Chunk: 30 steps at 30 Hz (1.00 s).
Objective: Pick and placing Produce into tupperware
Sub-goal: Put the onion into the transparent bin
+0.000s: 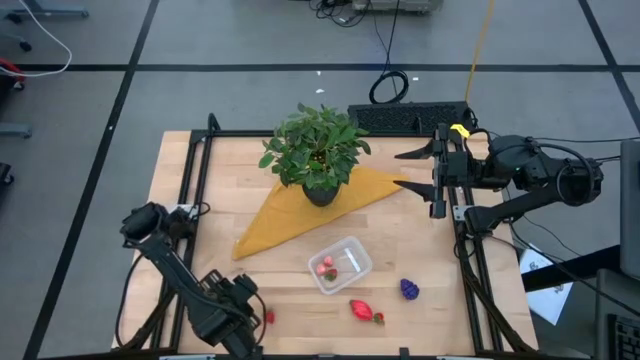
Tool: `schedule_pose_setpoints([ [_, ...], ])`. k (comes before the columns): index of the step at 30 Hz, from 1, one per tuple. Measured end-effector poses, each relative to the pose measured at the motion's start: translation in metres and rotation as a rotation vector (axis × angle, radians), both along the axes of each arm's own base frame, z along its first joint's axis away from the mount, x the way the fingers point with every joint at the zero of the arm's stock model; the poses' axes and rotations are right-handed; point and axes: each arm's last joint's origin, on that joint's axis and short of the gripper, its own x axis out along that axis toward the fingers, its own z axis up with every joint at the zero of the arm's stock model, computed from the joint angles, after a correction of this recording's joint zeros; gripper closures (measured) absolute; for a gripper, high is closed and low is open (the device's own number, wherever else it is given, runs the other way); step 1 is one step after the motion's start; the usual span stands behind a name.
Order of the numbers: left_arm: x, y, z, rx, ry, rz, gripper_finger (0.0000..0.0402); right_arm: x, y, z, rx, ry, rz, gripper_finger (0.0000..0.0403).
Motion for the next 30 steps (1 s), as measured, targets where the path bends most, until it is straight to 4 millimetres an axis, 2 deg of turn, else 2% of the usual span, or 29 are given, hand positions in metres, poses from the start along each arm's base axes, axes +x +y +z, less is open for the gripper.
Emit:
schedule_pose_setpoints([
  [7, -0.008, -0.007, 0.0, -0.029, 0.024, -0.022, 0.0162, 0.0, 0.0, 0.0, 0.0, 0.0, 0.0, 0.0174],
  [14, 0.002, -0.005, -0.001, -0.062, 0.01, -0.112, 0.0162, 0.0, 0.0, 0.0, 0.002, 0.0, 0.0, 0.0174],
  [19, 0.007, 0.001, -0.001, -0.004, -0.031, -0.106, 0.0162, 0.0, 0.0, 0.0, 0.003, 0.0, 0.0, 0.0174],
  [30, 0.022, 0.014, -0.001, 0.01, -0.045, -0.102, 0.0162, 0.0, 0.0, 0.0, 0.003, 0.001, 0.0, 0.0174],
])
